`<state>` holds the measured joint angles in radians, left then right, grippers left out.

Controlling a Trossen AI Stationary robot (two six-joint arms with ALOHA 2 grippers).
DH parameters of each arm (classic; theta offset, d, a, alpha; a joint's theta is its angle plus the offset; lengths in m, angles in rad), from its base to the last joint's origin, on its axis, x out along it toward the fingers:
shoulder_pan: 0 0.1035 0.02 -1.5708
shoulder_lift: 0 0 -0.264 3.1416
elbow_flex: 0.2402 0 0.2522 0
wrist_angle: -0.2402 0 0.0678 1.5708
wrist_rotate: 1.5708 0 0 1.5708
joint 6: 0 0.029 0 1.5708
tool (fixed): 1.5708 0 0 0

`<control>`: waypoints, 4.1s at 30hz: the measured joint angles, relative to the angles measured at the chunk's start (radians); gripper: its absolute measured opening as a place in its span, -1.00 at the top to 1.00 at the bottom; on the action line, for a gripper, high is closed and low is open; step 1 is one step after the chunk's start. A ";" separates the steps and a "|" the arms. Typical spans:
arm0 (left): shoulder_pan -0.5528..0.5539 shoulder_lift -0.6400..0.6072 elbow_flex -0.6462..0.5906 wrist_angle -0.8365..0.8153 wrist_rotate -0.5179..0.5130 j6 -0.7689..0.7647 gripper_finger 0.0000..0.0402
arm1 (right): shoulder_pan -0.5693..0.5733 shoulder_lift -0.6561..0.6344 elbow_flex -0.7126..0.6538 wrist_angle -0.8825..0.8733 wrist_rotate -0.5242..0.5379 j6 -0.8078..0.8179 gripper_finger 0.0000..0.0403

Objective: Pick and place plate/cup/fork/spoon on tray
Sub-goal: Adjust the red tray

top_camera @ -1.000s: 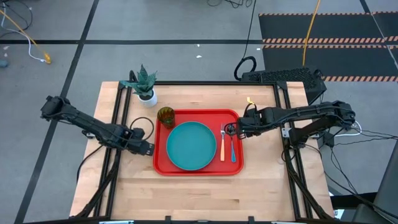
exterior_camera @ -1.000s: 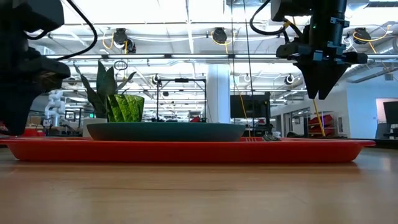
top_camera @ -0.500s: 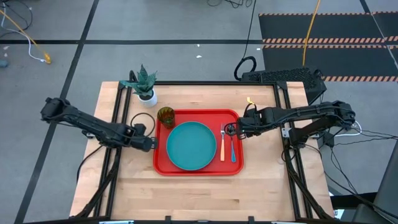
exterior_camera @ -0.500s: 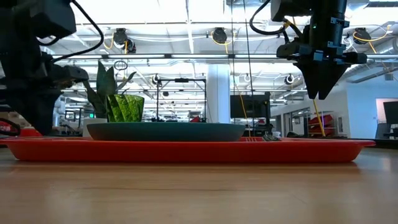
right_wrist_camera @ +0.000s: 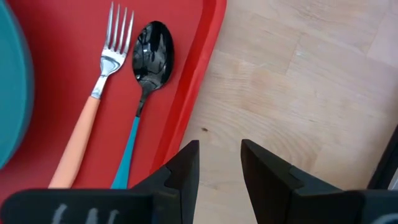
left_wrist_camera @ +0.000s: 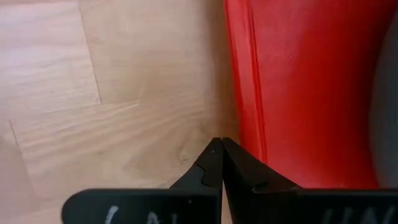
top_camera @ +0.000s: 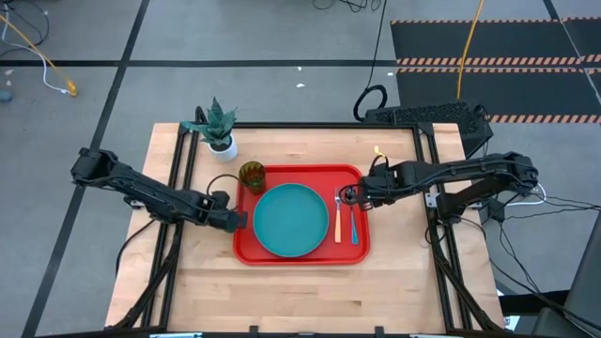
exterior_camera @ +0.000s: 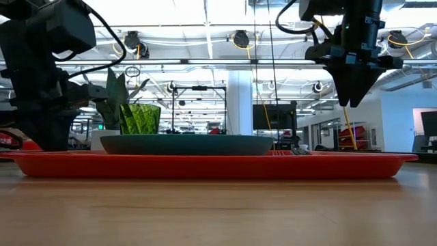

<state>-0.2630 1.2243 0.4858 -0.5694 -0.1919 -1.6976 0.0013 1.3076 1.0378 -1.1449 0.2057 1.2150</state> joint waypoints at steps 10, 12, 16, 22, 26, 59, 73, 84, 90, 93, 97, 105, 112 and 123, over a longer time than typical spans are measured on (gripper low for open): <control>0.000 0.000 0.000 0.013 -0.001 0.001 0.99 | -0.004 -0.050 0.000 -0.020 0.029 0.002 0.45; 0.000 0.000 0.000 0.038 0.000 0.003 0.99 | -0.007 -0.052 0.000 -0.019 0.029 0.002 0.45; 0.000 0.000 0.000 0.105 0.001 0.034 0.99 | -0.007 -0.051 0.000 -0.018 0.029 0.001 0.45; -0.003 -0.024 0.000 0.054 0.054 0.046 0.99 | -0.007 -0.065 0.000 -0.018 0.027 0.002 0.45; -0.008 -0.069 0.000 -0.029 0.056 0.045 0.99 | -0.009 -0.087 -0.001 -0.023 0.030 0.002 0.45; -0.007 -0.126 0.000 -0.084 0.003 0.044 0.99 | 0.087 -0.090 -0.440 0.487 -0.128 0.352 0.45; -0.007 -0.126 0.000 -0.083 -0.007 0.044 0.99 | 0.098 -0.084 -0.459 0.543 -0.129 0.381 0.74; 0.002 -0.126 0.000 -0.084 -0.044 0.054 0.99 | 0.154 -0.084 -0.459 0.569 -0.134 0.436 0.83; 0.029 -0.126 0.000 -0.081 -0.057 0.061 0.99 | 0.187 -0.084 -0.459 0.592 -0.156 0.471 0.83; 0.040 -0.126 0.001 -0.062 -0.063 0.081 0.99 | 0.203 -0.084 -0.459 0.611 -0.156 0.493 0.83; 0.053 -0.126 0.001 -0.055 -0.064 0.094 0.99 | 0.223 -0.084 -0.459 0.610 -0.155 0.517 0.83; 0.063 -0.126 0.001 -0.053 -0.067 0.106 0.99 | 0.262 -0.084 -0.459 0.621 -0.156 0.558 0.83; 0.063 -0.124 0.001 -0.030 -0.083 0.106 0.99 | 0.269 -0.084 -0.459 0.624 -0.155 0.562 0.83; 0.063 -0.031 0.001 -0.004 -0.059 0.097 0.99 | 0.269 -0.084 -0.458 0.621 -0.156 0.552 0.83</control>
<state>-0.2005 1.1932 0.4870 -0.5734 -0.2507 -1.6003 0.2707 1.2236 0.5797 -0.5236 0.0498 1.7668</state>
